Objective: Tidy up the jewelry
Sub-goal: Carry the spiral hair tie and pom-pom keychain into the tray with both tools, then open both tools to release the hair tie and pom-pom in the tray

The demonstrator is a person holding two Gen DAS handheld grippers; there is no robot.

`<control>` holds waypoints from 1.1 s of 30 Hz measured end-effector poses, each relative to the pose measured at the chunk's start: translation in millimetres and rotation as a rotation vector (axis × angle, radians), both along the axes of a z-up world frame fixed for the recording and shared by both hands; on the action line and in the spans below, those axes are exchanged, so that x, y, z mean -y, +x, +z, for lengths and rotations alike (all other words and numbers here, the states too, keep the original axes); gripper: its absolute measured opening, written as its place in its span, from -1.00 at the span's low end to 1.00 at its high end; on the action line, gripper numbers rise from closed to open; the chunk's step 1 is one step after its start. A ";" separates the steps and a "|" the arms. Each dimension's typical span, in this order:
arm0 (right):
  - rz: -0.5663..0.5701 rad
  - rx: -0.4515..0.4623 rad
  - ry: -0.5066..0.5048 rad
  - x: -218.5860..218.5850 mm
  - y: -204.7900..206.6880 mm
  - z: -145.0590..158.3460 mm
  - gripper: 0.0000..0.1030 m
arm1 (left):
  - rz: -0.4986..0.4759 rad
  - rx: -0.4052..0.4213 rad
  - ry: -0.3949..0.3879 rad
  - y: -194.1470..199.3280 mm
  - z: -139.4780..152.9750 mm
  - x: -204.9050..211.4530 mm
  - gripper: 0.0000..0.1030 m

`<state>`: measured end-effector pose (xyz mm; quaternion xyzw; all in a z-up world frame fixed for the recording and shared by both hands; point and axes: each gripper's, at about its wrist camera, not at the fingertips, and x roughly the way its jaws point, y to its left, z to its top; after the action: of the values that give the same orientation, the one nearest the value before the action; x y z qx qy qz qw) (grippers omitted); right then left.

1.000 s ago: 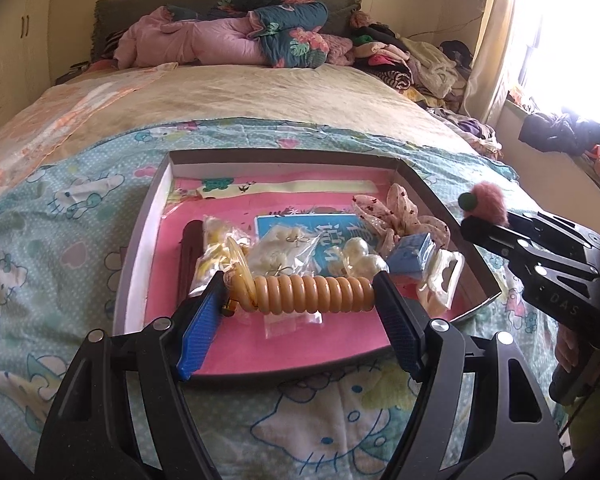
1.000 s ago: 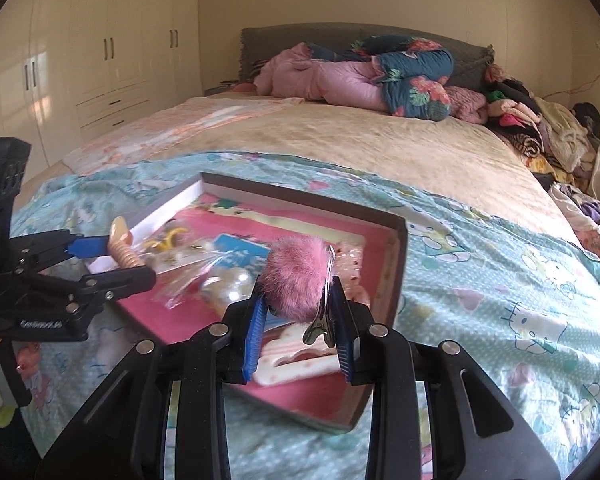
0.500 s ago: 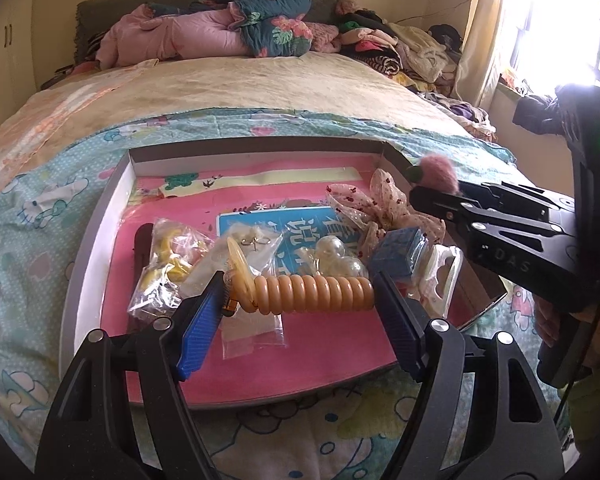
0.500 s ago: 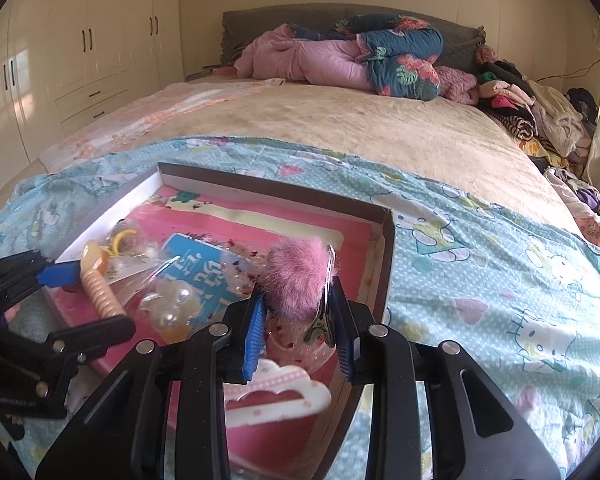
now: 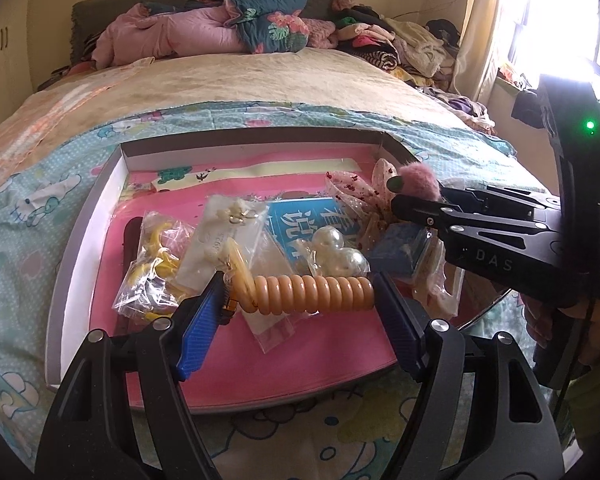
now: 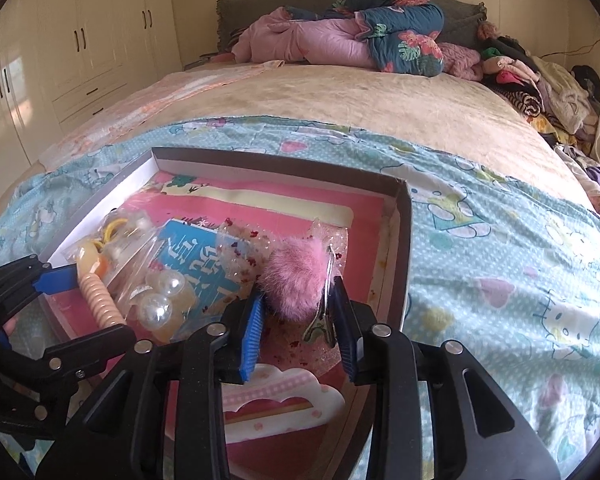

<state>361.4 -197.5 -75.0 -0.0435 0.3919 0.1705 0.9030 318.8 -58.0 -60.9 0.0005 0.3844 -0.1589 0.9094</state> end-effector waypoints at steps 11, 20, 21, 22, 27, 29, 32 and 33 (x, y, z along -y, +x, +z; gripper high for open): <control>-0.023 0.022 0.024 16.7 -23.2 10.9 -0.11 | -0.004 0.000 0.008 -1.8 -3.2 3.0 0.26; -0.033 0.063 0.024 24.4 -50.1 24.5 0.13 | 0.010 0.008 0.012 -7.1 0.2 2.3 0.38; -0.035 0.069 0.024 25.3 -53.9 26.6 0.14 | 0.013 0.010 0.013 -8.3 1.4 1.5 0.42; -0.037 0.073 0.025 25.9 -56.3 28.1 0.19 | 0.015 0.013 0.013 -9.4 2.4 0.9 0.43; -0.053 0.097 0.045 31.2 -72.4 37.5 0.39 | 0.032 0.035 0.005 -17.4 12.2 -6.0 0.52; -0.054 0.105 0.048 32.1 -77.5 40.3 0.43 | 0.042 0.048 0.004 -22.5 16.9 -10.5 0.54; -0.056 0.115 0.048 30.9 -85.8 45.1 0.51 | 0.056 0.059 -0.001 -28.6 22.5 -16.9 0.57; -0.055 0.120 0.050 30.6 -90.0 46.8 0.52 | 0.062 0.061 -0.003 -30.4 24.3 -18.1 0.58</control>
<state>271.4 -228.1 -28.2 -0.0202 0.3337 0.1523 0.9301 288.4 -40.0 -36.6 -0.0078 0.3563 -0.1313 0.9251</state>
